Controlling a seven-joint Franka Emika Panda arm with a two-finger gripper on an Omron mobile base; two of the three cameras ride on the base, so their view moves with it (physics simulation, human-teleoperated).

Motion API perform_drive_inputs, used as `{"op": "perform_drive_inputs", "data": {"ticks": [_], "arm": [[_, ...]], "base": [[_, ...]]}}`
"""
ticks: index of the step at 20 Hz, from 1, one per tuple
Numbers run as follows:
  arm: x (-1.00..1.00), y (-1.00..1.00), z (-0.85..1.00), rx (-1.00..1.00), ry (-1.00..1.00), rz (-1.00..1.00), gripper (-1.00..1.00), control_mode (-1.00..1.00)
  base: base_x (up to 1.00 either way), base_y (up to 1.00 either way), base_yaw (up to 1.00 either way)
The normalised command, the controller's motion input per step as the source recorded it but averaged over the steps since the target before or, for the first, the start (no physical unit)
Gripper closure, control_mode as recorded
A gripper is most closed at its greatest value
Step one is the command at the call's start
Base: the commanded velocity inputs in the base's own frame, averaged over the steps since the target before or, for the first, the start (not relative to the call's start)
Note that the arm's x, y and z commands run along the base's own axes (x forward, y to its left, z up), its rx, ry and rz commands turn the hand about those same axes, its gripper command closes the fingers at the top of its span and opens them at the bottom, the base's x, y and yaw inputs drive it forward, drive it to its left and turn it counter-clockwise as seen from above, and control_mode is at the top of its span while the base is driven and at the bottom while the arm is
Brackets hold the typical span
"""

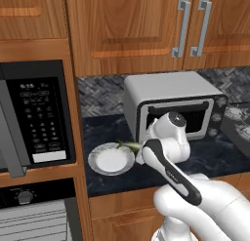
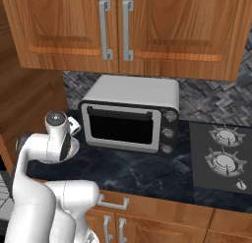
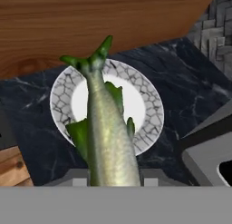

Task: Place the fish on the rack of the oven, and slide the rack back inside. Close the oven door.

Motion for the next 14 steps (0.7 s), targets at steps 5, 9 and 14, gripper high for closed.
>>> {"op": "perform_drive_inputs", "data": {"ticks": [5,9,14], "arm": [[-0.25,-0.35,0.64,0.00,0.07,-0.02,1.00,-1.00],[-0.16,-0.39,0.43,0.00,0.08,-0.13,1.00,-1.00],[-0.13,-0.37,0.40,0.00,0.05,-0.18,1.00,-1.00]], "base": [[0.00,0.00,0.00],[0.00,0.00,0.00],[0.00,0.00,0.00]]}}
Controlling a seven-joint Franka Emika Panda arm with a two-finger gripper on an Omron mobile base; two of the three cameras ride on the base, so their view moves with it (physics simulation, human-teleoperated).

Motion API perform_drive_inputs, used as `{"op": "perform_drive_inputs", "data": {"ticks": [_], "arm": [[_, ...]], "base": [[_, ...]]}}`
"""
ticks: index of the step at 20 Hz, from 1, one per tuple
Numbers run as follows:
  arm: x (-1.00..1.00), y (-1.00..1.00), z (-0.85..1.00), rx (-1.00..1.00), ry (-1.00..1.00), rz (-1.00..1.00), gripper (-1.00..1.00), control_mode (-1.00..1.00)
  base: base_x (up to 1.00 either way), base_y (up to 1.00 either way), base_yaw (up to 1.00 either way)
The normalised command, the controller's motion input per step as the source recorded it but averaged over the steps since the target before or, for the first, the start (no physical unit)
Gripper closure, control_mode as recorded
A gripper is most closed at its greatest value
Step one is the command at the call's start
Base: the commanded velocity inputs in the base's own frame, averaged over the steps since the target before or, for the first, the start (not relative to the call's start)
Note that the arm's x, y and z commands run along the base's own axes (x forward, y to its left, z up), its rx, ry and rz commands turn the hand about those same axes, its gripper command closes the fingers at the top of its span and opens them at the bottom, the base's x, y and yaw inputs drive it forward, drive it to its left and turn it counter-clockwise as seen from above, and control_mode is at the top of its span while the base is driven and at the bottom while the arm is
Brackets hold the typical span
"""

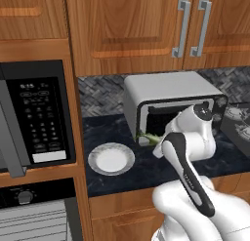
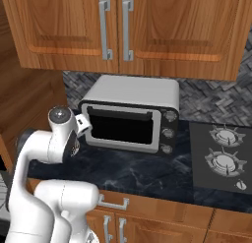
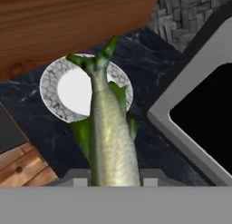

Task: Place the fish on the rack of the oven, and slide the rack back inside. Close the oven door.

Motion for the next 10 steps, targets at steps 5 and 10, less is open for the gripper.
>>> {"op": "perform_drive_inputs", "data": {"ticks": [5,10], "arm": [[-0.19,-0.32,0.40,0.00,0.14,-0.24,1.00,-1.00],[-0.57,-0.26,0.06,0.00,0.03,-0.27,1.00,-1.00]], "base": [[0.00,0.00,0.00],[0.00,0.00,0.00]]}}
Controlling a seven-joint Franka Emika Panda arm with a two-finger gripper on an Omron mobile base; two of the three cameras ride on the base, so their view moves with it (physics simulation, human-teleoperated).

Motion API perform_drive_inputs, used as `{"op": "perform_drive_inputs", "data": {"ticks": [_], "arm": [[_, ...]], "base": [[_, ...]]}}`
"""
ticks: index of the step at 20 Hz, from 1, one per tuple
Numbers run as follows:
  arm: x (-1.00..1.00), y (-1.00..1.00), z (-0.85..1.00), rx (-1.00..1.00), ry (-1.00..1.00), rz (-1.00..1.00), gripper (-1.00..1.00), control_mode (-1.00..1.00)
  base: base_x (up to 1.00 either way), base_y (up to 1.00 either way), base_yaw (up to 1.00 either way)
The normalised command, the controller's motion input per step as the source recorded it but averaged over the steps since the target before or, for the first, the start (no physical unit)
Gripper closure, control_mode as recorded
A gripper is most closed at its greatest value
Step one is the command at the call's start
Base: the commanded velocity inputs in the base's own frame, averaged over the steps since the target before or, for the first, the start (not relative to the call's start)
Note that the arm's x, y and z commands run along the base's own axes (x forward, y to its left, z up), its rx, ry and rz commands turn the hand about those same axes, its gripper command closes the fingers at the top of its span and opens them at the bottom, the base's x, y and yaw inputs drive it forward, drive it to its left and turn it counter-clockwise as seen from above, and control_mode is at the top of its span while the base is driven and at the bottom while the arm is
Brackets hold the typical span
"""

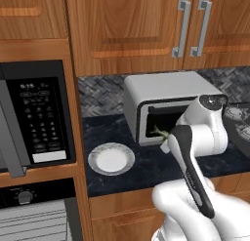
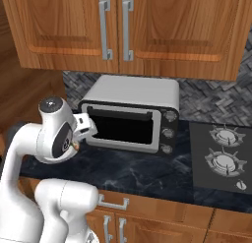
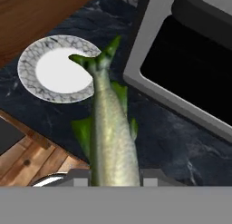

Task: Place the fish on the rack of the oven, and slide the rack back inside. Close the oven door.

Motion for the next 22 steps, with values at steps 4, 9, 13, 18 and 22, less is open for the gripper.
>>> {"op": "perform_drive_inputs", "data": {"ticks": [4,9,13,18,22], "arm": [[-0.58,-0.31,0.00,0.00,0.00,-0.16,1.00,-1.00],[-0.41,-0.04,-0.03,0.00,0.03,-0.11,1.00,-1.00],[-0.04,0.00,0.00,0.00,0.06,-0.02,1.00,1.00],[0.00,0.00,0.00,0.00,0.00,0.00,1.00,1.00],[0.00,0.00,0.00,0.00,0.00,0.00,1.00,1.00]], "base": [[0.00,0.00,0.00],[0.00,0.00,0.00],[-0.13,0.00,0.00],[-0.36,0.00,0.16],[-0.47,0.17,0.41]]}}
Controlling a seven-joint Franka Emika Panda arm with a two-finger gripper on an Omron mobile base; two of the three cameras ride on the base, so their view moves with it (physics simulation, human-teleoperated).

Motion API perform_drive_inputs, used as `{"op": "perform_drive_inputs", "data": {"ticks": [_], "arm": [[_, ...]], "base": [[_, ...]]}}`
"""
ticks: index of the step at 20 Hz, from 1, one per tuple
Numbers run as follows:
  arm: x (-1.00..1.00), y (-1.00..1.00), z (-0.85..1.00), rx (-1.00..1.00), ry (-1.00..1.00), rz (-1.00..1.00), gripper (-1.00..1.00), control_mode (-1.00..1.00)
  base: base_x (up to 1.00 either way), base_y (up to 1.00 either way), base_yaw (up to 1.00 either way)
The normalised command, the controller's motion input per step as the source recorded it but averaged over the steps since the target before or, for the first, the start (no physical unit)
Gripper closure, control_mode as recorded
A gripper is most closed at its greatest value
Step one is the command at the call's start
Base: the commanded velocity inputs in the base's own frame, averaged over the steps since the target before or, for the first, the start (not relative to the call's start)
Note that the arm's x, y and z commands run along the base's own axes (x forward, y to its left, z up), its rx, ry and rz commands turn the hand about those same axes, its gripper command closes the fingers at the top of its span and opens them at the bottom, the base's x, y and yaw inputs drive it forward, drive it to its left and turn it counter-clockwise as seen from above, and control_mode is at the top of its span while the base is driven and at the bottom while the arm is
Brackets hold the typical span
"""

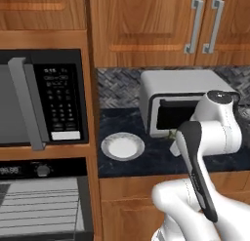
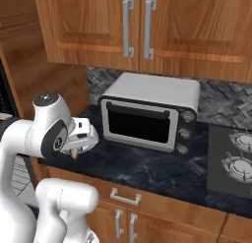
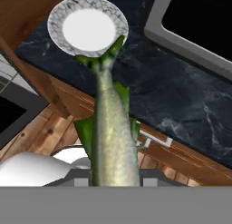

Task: Place the fish on the rack of the oven, and slide the rack back inside. Close the oven door.

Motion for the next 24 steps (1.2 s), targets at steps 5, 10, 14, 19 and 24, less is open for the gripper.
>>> {"op": "perform_drive_inputs", "data": {"ticks": [5,10,14,19,24], "arm": [[0.00,0.00,0.00,0.00,0.00,0.00,1.00,1.00],[0.00,0.00,0.00,0.00,0.00,0.00,1.00,1.00],[0.00,0.00,0.00,0.00,0.00,0.00,1.00,1.00],[0.00,0.00,0.00,0.00,0.00,0.00,1.00,1.00],[0.00,0.00,0.00,0.00,0.00,0.00,1.00,1.00]], "base": [[-0.21,0.33,0.57],[0.06,0.08,0.72],[0.33,0.06,0.73],[0.29,0.00,0.73],[0.29,0.00,0.70]]}}
